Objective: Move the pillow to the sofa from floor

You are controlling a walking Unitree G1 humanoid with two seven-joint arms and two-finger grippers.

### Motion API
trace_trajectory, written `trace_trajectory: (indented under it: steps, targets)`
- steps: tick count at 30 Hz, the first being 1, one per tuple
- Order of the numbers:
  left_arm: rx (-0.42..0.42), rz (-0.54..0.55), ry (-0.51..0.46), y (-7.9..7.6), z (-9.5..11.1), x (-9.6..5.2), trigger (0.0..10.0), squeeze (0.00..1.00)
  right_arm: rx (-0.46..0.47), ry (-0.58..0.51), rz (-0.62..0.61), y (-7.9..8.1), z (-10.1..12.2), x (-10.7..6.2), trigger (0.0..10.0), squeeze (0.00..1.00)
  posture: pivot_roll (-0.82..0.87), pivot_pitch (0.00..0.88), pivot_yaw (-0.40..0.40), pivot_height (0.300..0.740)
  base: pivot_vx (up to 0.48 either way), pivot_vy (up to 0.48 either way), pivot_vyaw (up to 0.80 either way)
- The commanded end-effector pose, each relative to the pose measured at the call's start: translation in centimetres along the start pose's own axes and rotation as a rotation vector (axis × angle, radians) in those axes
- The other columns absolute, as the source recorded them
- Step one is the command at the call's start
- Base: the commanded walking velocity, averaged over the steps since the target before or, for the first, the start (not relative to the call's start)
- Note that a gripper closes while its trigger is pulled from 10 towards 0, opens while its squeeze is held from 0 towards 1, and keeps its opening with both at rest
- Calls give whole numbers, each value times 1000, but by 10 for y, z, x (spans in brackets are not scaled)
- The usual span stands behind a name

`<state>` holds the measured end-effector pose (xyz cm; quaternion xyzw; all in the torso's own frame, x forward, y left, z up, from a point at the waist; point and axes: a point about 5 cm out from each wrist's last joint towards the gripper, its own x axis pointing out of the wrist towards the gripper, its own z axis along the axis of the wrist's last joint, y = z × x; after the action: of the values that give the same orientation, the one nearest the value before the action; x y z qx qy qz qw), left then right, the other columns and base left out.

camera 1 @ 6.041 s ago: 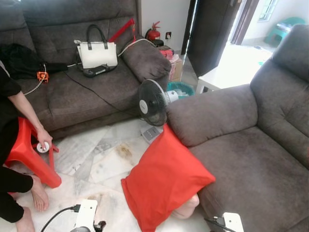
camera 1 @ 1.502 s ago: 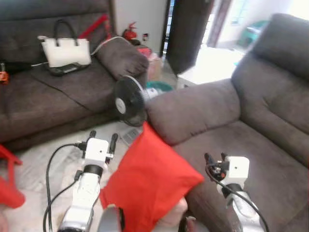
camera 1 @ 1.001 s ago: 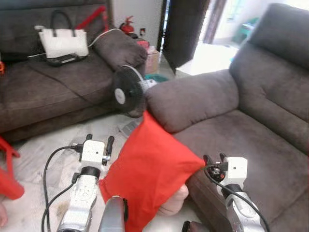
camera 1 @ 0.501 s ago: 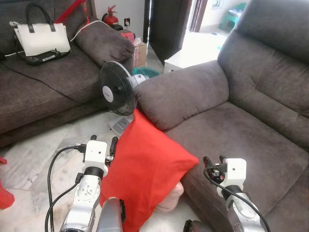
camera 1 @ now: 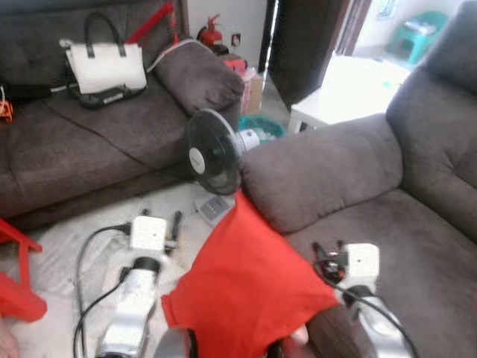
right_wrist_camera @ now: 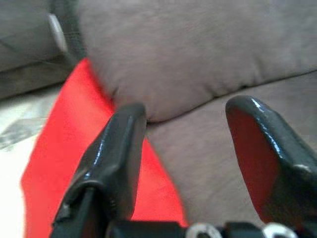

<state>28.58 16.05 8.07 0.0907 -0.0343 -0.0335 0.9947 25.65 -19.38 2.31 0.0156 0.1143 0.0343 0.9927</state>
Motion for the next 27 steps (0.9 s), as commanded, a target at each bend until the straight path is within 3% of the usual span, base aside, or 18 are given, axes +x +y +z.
trace_trajectory:
  steps: [1,5,8,12,17,22,23,25,27]
  targets:
    - [-5,-40,26,-1,-4,-2,10000,0,4,8,9,5,0,3,10000,0,86,34,-89,615,0,0,0]
    - [-23,-82,71,-5,-10,-4,10000,0,4,27,-21,2,-2,5,10000,0,91,34,-89,615,0,0,0]
    - [-35,-146,127,-9,-19,-10,10000,0,-4,82,-73,-4,-9,7,10000,0,96,34,-91,615,0,0,0]
    - [-37,-152,170,-5,-28,-15,10000,0,13,171,-143,-14,-23,7,10000,0,100,34,-93,615,0,0,0]
    - [-46,-148,195,-4,-32,-17,10000,0,90,325,-201,-19,-44,4,10000,0,103,31,-96,615,0,0,0]
    - [-45,-143,204,-5,-34,-18,10000,0,184,370,-176,-13,-53,5,10000,0,109,29,-100,615,0,0,0]
    - [-45,-135,209,-4,-34,-18,10000,0,228,406,-137,-8,-57,5,10000,1000,109,29,-102,615,0,0,0]
    - [-47,-132,210,-4,-35,-18,10000,0,252,426,-120,-6,-59,5,10000,1000,109,29,-102,615,0,0,0]
    - [-60,-112,206,-4,-35,-17,10000,0,343,470,-101,0,-65,5,10000,1000,117,26,-109,615,0,0,0]
